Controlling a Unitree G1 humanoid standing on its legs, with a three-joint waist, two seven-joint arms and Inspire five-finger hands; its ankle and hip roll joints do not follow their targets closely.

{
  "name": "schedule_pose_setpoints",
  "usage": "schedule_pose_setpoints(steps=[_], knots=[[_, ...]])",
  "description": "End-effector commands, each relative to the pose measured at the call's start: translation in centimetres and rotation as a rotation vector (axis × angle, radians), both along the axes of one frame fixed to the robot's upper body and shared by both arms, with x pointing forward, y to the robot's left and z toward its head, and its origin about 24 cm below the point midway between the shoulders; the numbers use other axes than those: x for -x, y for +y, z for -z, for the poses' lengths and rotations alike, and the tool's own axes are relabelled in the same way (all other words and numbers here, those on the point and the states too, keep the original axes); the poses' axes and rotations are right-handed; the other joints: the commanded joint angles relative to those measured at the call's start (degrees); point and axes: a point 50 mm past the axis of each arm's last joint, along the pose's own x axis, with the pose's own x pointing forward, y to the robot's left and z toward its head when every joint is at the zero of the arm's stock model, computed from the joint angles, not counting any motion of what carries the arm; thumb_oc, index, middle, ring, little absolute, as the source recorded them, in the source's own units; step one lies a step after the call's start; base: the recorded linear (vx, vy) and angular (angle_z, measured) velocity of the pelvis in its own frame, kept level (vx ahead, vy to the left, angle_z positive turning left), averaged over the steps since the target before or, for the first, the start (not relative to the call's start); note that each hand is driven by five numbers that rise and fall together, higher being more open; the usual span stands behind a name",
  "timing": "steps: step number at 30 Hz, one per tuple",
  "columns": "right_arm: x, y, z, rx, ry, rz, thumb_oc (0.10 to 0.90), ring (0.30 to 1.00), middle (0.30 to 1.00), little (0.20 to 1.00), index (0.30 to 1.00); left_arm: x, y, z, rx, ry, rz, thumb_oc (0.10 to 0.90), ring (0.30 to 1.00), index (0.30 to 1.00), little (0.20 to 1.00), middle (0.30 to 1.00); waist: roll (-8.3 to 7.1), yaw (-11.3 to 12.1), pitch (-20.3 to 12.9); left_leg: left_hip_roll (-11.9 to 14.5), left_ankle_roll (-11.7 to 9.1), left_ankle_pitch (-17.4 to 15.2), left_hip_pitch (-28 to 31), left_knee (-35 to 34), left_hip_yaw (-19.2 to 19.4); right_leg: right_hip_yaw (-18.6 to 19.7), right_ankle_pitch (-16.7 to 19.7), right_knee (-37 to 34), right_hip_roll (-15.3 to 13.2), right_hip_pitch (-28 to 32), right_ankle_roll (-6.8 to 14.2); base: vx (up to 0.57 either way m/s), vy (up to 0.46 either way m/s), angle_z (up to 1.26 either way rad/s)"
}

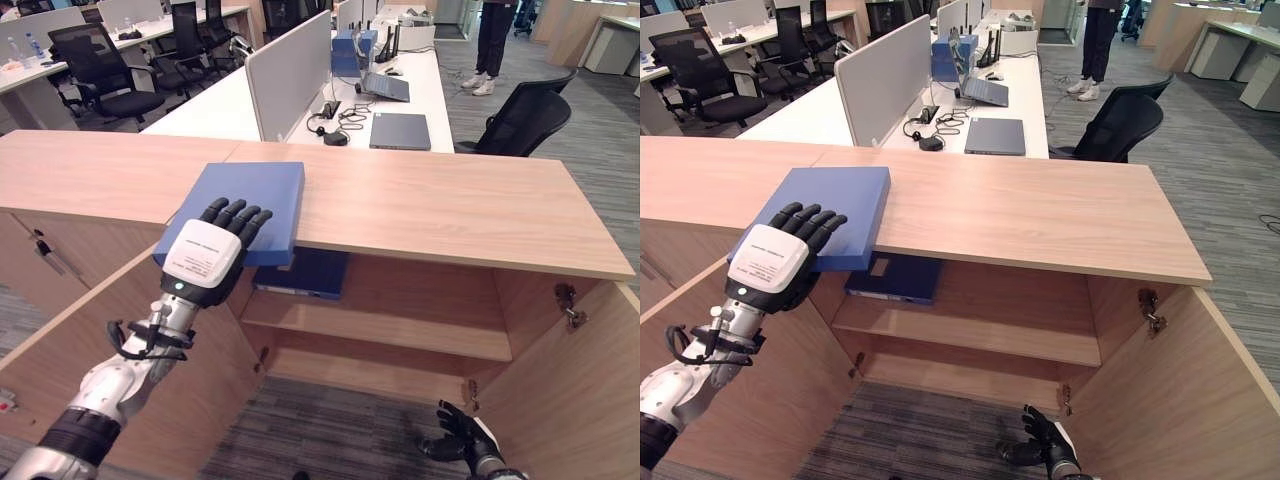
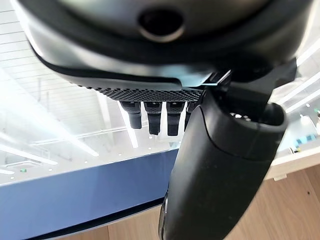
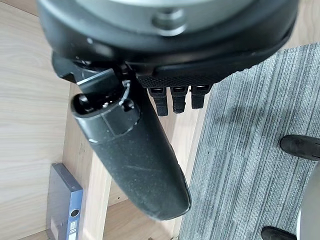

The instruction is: Put the empty folder in the office cabinet

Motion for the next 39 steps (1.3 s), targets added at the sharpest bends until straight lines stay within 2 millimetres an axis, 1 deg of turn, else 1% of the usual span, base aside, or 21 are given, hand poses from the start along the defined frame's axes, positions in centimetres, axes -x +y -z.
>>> schedule_pose_setpoints(steps=[1,12,15,16,17,18,19,30,37,39], knots=[[-4.4,-0.5,-2.5,0.014,-0.183,-0.021,0.800,0.900,0.900,0.900,0.900,-2.2,1.5,-7.7,0.111,-0.364,-0.076,0.800,0.900,0.900,0.900,0.900,-0.67,-1.7,-1.5,4.2,-5.0,-1.1,1.2,-0.1,3.1,2.0,-6.8,0.1,-3.6,3.3,5.5,0.00,0.000,0.00],[-4.6,-0.5,-2.6,0.014,-0.188,-0.016,0.800,0.900,0.900,0.900,0.900,-2.4,1.1,-7.2,0.192,-0.316,-0.060,0.800,0.900,0.900,0.900,0.900,-0.70,-1.8,-1.5,4.1,-4.9,-1.2,1.1,-0.1,3.3,2.1,-6.8,0.1,-3.6,3.2,5.5,0.00,0.000,0.00],[-4.6,-0.6,-2.6,0.016,-0.189,-0.014,0.800,0.900,0.900,0.900,0.900,-2.5,1.1,-6.7,0.257,-0.288,-0.062,0.800,0.900,0.900,0.900,0.900,-0.68,-2.0,-1.6,4.1,-4.9,-1.2,1.1,-0.1,3.4,2.2,-6.8,0.1,-3.5,3.1,5.4,0.00,0.000,0.00],[-4.6,-0.6,-2.7,0.016,-0.189,-0.014,0.800,0.900,0.900,0.900,0.900,-2.5,1.2,-6.6,0.267,-0.283,-0.065,0.733,0.799,0.799,0.799,0.799,-0.71,-2.1,-1.6,4.1,-4.9,-1.2,1.2,-0.1,3.4,2.3,-6.8,0.1,-3.5,3.2,5.4,0.00,0.000,0.00],[-4.5,-0.8,-2.6,0.022,-0.185,-0.006,0.800,0.900,0.900,0.900,0.900,-2.6,1.1,-6.4,0.289,-0.269,-0.065,0.605,0.608,0.608,0.608,0.608,-0.78,-2.1,-1.6,4.1,-4.8,-1.2,1.1,-0.1,3.3,2.3,-6.8,0.1,-3.5,3.2,5.4,0.00,0.000,0.00],[-4.5,-0.8,-2.6,0.023,-0.183,-0.005,0.800,0.900,0.900,0.900,0.900,-2.6,1.1,-6.4,0.292,-0.267,-0.064,0.463,0.394,0.394,0.394,0.394,-0.82,-2.1,-1.6,4.1,-4.8,-1.2,1.2,-0.1,3.3,2.3,-6.8,0.1,-3.5,3.3,5.3,0.00,0.000,0.00],[-4.5,-0.8,-2.6,0.023,-0.183,-0.007,0.800,0.900,0.900,0.900,0.900,-2.7,1.1,-6.4,0.295,-0.266,-0.064,0.400,0.300,0.300,0.300,0.300,-0.83,-2.1,-1.6,4.1,-4.8,-1.3,1.2,-0.1,3.3,2.3,-6.9,0.1,-3.5,3.3,5.3,0.00,0.000,0.00],[-4.7,-0.7,-2.7,0.019,-0.195,-0.005,0.800,0.900,0.900,0.900,0.900,-2.7,0.9,-6.8,0.337,-0.273,-0.049,0.400,0.300,0.300,0.300,0.300,-0.98,-2.1,-1.6,4.2,-4.8,-1.3,1.4,-0.1,3.5,2.3,-6.8,0.1,-3.6,3.4,5.4,0.00,0.000,0.00],[-4.9,-0.7,-3.0,0.011,-0.210,-0.004,0.800,0.900,0.900,0.900,0.900,-2.4,0.6,-7.6,0.330,-0.297,-0.023,0.400,0.300,0.300,0.300,0.300,-0.84,-2.0,-1.7,4.1,-4.8,-1.2,1.3,-0.1,3.6,2.3,-6.7,0.2,-3.7,3.4,5.4,0.00,0.000,0.00],[-5.0,-0.7,-3.0,0.005,-0.213,-0.003,0.800,0.900,0.900,0.900,0.900,-2.3,0.3,-8.0,0.356,-0.307,0.001,0.400,0.300,0.300,0.300,0.300,-0.81,-1.9,-1.6,4.1,-4.8,-1.1,1.3,-0.1,3.6,2.2,-6.8,0.2,-3.6,3.5,5.4,0.00,0.000,0.00]])
